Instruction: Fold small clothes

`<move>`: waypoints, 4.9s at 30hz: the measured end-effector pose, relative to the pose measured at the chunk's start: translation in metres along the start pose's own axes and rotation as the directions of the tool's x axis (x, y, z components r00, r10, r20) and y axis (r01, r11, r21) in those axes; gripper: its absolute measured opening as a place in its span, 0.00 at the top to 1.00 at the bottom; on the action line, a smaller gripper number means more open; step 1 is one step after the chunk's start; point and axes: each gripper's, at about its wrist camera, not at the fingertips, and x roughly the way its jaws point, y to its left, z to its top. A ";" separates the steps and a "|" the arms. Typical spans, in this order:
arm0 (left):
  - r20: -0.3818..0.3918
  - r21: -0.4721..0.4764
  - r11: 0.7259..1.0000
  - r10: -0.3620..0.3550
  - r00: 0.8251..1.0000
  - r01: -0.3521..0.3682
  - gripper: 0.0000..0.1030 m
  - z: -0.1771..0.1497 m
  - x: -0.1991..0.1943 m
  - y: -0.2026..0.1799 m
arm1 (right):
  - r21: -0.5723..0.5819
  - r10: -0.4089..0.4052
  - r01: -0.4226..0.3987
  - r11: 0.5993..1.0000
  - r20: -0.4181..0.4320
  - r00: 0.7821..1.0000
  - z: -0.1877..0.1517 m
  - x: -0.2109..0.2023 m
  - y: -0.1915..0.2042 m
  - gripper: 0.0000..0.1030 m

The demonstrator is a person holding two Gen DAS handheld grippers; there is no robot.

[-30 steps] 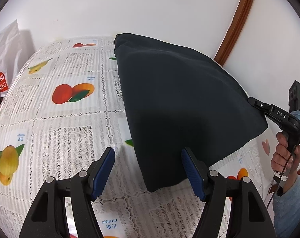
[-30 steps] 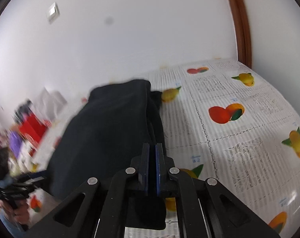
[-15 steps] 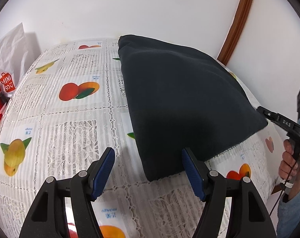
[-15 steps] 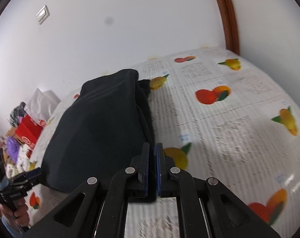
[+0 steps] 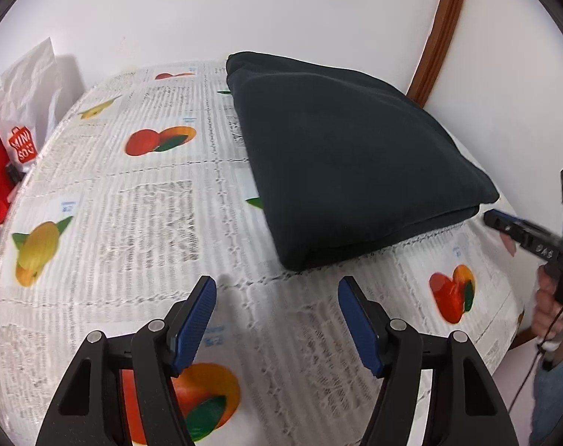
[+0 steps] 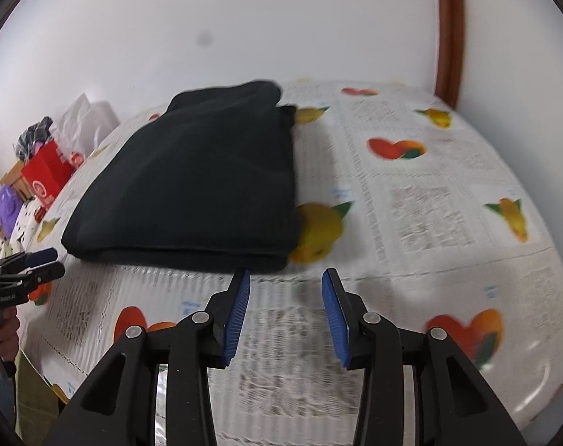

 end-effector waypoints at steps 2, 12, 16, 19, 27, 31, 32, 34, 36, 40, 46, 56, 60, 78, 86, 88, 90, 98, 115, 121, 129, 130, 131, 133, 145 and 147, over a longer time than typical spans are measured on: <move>-0.004 0.008 1.000 -0.011 1.000 0.011 0.41 0.003 0.006 -0.003 | 0.027 0.007 -0.007 1.000 0.015 1.000 0.001 0.007 0.002 0.61; -0.009 0.007 1.000 -0.015 1.000 0.015 0.80 0.025 0.031 -0.006 | 0.091 0.037 -0.039 0.995 0.027 0.999 0.015 0.035 0.003 0.73; -0.008 0.018 1.000 -0.009 1.000 0.010 0.81 0.033 0.039 -0.007 | 0.075 0.011 -0.013 0.997 0.027 1.000 0.022 0.040 0.002 0.80; -0.013 0.012 1.000 -0.012 1.000 0.013 0.81 0.042 0.048 -0.009 | 0.090 0.006 -0.008 0.996 0.020 1.000 0.031 0.047 -0.005 0.80; -0.015 -0.005 1.000 -0.028 0.999 0.028 0.79 0.054 0.059 -0.011 | 0.140 -0.032 0.033 0.990 -0.004 0.999 0.049 0.060 -0.019 0.80; -0.034 -0.026 0.999 -0.045 0.998 0.044 0.78 0.048 0.050 -0.004 | 0.106 -0.071 0.071 0.992 -0.005 0.997 0.046 0.052 -0.018 0.75; -0.030 -0.029 0.998 -0.050 0.998 0.049 0.78 0.046 0.047 0.000 | 0.095 -0.086 0.086 0.992 -0.002 0.996 0.043 0.047 -0.019 0.70; -0.007 -0.034 0.997 -0.065 0.998 0.065 0.77 0.039 0.036 0.006 | 0.076 -0.112 0.112 0.991 0.005 0.994 0.038 0.039 -0.024 0.67; 0.015 -0.032 0.997 -0.076 0.997 0.077 0.74 0.037 0.025 0.010 | 0.062 -0.119 0.117 0.991 0.021 0.993 0.033 0.026 -0.031 0.67; 0.046 -0.033 0.996 -0.079 0.996 0.081 0.71 0.047 0.018 0.009 | 0.094 -0.060 0.052 0.994 0.082 0.995 0.038 0.004 -0.043 0.67; 0.037 -0.019 0.995 -0.098 0.995 0.099 0.59 0.067 0.040 -0.004 | 0.134 0.021 -0.040 0.990 0.135 0.991 0.071 0.012 -0.039 0.66; 0.011 -0.040 0.994 -0.104 0.995 0.104 0.54 0.063 0.050 -0.001 | 0.202 0.081 -0.110 0.973 0.145 0.986 0.081 0.041 -0.046 0.96; 0.013 -0.024 0.995 -0.095 0.995 0.095 0.53 0.061 0.050 -0.002 | 0.260 0.128 -0.174 0.950 0.185 0.974 0.071 0.037 -0.061 0.96; -0.004 -0.030 0.999 -0.017 1.000 0.017 0.53 0.051 0.039 -0.009 | 0.121 -0.088 0.076 0.990 0.096 0.992 0.059 0.025 -0.032 0.93; 0.024 -0.047 0.998 0.043 0.999 -0.042 0.47 0.042 -0.002 -0.013 | 0.053 -0.161 0.158 0.986 0.045 0.986 0.053 0.004 -0.011 0.79; 0.046 -0.049 0.998 0.053 0.998 -0.051 0.44 0.041 -0.016 -0.016 | 0.044 -0.145 0.143 0.989 0.045 0.988 0.051 -0.010 -0.001 0.58; 0.075 -0.053 0.997 0.068 0.995 -0.064 0.38 0.039 -0.034 -0.020 | 0.030 -0.165 0.163 0.986 0.074 0.983 0.048 -0.031 0.017 0.43; 0.159 -0.066 0.987 0.152 0.975 -0.143 0.24 0.025 -0.095 -0.037 | -0.045 -0.230 0.235 0.971 0.098 0.968 0.038 -0.083 0.065 0.29; 0.248 -0.012 0.985 0.172 0.953 -0.174 0.18 -0.006 -0.157 -0.079 | 0.065 -0.311 0.305 0.950 0.157 0.937 -0.011 -0.171 0.073 0.05; 0.250 -0.015 0.984 0.176 0.952 -0.178 0.18 -0.008 -0.156 -0.086 | 0.076 -0.335 0.327 0.942 0.171 0.926 -0.016 -0.183 0.075 0.04; 0.246 -0.020 0.985 0.171 0.954 -0.172 0.18 -0.009 -0.154 -0.088 | 0.095 -0.359 0.347 0.933 0.182 0.915 -0.018 -0.193 0.072 0.04; 0.247 -0.020 0.985 0.171 0.954 -0.172 0.18 -0.009 -0.155 -0.089 | 0.097 -0.359 0.347 0.933 0.182 0.915 -0.018 -0.193 0.071 0.04; 0.247 -0.020 0.985 0.173 0.954 -0.173 0.18 -0.009 -0.154 -0.090 | 0.098 -0.358 0.345 0.933 0.182 0.916 -0.019 -0.194 0.071 0.04; 0.248 -0.017 0.983 0.180 0.952 -0.181 0.18 -0.010 -0.155 -0.091 | 0.100 -0.359 0.346 0.933 0.180 0.916 -0.019 -0.194 0.071 0.04; 0.245 -0.023 0.983 0.184 0.952 -0.184 0.18 -0.011 -0.153 -0.088 | 0.098 -0.368 0.356 0.929 0.177 0.913 -0.019 -0.192 0.075 0.04; 0.245 -0.020 0.983 0.181 0.953 -0.182 0.18 -0.011 -0.153 -0.088 | 0.095 -0.367 0.356 0.930 0.176 0.913 -0.020 -0.192 0.078 0.04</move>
